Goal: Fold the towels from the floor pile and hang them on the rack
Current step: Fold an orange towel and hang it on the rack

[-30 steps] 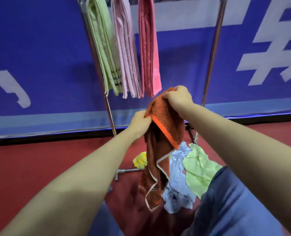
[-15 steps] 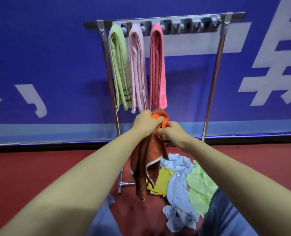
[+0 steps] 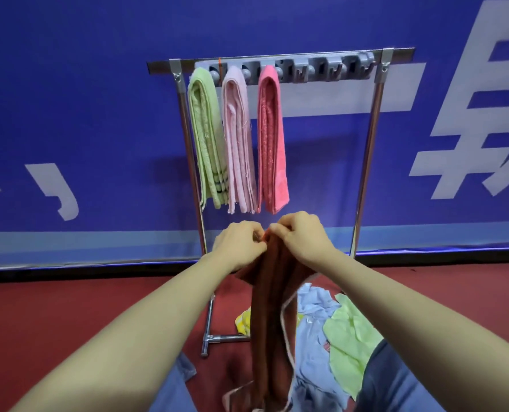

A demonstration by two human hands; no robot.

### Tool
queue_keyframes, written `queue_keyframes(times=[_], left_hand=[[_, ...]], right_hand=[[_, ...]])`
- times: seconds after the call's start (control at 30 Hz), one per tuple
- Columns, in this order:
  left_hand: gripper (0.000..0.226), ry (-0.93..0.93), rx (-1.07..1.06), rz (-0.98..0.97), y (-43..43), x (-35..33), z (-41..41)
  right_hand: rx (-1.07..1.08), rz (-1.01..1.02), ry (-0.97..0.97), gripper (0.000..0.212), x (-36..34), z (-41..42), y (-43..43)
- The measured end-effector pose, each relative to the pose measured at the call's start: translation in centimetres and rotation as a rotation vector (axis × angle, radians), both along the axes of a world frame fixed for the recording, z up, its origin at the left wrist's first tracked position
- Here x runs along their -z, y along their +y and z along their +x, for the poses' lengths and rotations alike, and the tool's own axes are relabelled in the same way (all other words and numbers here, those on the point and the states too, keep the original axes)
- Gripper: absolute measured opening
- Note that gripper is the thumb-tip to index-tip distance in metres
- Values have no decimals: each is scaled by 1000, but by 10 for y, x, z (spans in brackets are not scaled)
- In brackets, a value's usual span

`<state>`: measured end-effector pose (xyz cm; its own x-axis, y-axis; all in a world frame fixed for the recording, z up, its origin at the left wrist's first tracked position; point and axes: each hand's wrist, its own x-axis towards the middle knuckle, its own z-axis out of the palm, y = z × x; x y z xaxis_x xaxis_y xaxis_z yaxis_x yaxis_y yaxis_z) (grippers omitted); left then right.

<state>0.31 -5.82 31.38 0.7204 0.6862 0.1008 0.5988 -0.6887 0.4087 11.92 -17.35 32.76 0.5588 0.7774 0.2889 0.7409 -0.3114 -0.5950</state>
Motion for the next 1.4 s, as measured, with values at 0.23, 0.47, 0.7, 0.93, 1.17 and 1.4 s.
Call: queue_keyframes(times=[0.23,0.47,0.7,0.93,1.17,1.4], left_hand=[[10,73,46,-73,2,16,-5],[12,222,-73,43,20,22,-21],[12,340,-109,-2,51,24,-53],[5,0,-118,122,81,-42,-33],[5,-109,26,636,66,-61,-19],[4,615,194,103,56,42,-52]], right_hand=[[-262,-42,-151,24,-3,-5,-2],[-351,-321,-281,33,-15,18,-13],[-113,-703,-287,39,-9,60,-33],[330,-383,-346,33,-44,95,-27],[252,58,-669,14,-34,82,-29],[89,-695,-331,23,78,84,-54]])
